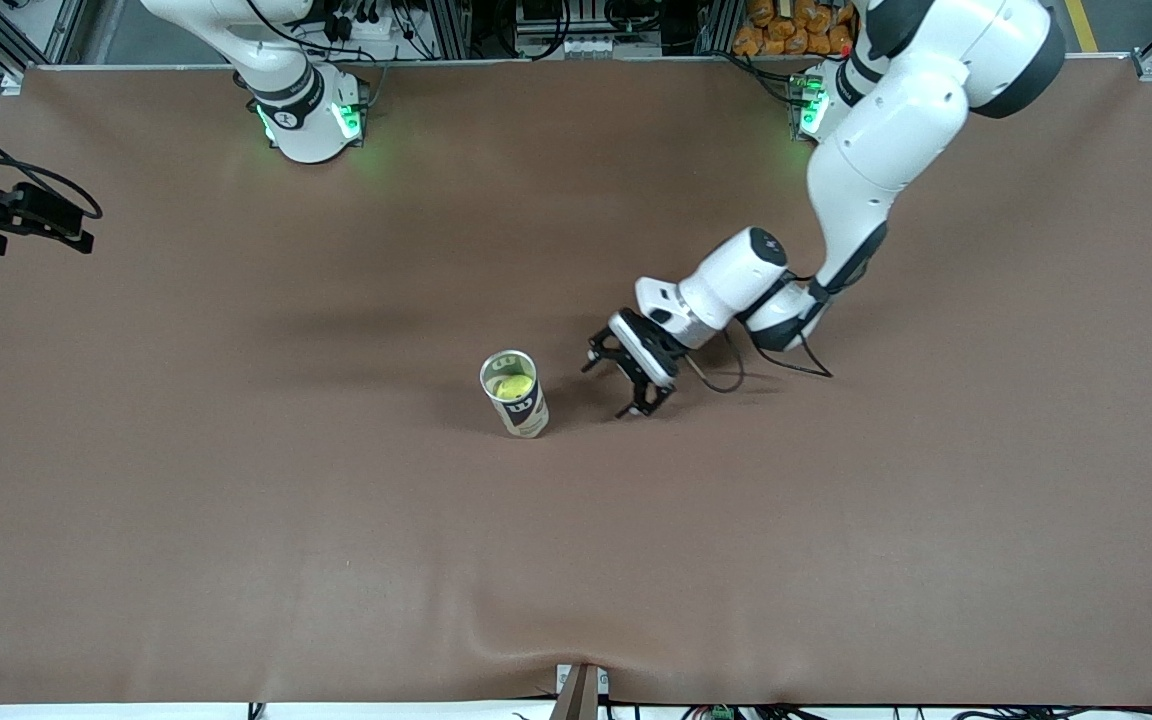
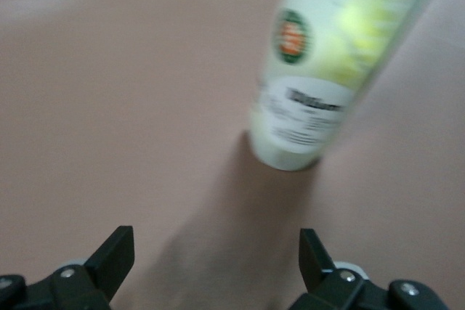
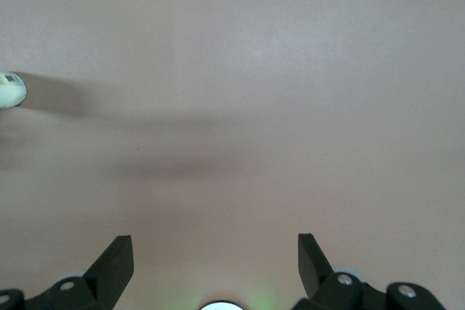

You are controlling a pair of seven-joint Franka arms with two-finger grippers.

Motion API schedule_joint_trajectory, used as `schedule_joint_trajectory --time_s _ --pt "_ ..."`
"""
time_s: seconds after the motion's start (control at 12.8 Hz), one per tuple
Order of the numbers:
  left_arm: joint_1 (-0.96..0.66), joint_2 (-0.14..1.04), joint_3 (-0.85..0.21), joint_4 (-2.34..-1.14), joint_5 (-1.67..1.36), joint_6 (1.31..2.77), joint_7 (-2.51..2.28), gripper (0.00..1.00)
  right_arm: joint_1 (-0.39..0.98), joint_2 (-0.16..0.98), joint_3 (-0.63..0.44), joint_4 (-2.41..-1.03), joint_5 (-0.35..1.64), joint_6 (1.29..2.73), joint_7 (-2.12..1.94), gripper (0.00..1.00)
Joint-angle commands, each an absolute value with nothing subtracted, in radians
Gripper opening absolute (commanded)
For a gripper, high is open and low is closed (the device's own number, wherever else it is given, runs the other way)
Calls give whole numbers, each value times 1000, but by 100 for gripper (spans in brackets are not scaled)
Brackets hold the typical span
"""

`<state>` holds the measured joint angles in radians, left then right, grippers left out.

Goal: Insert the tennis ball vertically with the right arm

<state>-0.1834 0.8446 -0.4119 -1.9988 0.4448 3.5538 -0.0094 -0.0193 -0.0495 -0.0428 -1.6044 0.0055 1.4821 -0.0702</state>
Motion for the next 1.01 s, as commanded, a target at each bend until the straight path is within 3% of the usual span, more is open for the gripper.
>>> schedule_joint_trajectory --time_s 0.0,0.16,0.55,0.78,0.94 --pt "-132 810 -414 -1988 448 3539 -74 100 -40 -64 -29 -1585 -12 1476 -74 100" --pt "-100 815 -410 -1898 442 3484 -75 100 -38 -58 -29 -1574 -3 1476 -71 100" --pt "-39 799 -416 -1653 440 3095 -77 100 -35 -60 -28 -1551 -2 1477 -72 100" --pt "-29 698 -417 -1573 417 2781 -75 100 -37 -58 -29 -1551 -2 1477 -74 100" --pt "-26 629 -417 -1563 367 2654 -74 100 -40 -55 -29 -1549 -3 1477 -74 100"
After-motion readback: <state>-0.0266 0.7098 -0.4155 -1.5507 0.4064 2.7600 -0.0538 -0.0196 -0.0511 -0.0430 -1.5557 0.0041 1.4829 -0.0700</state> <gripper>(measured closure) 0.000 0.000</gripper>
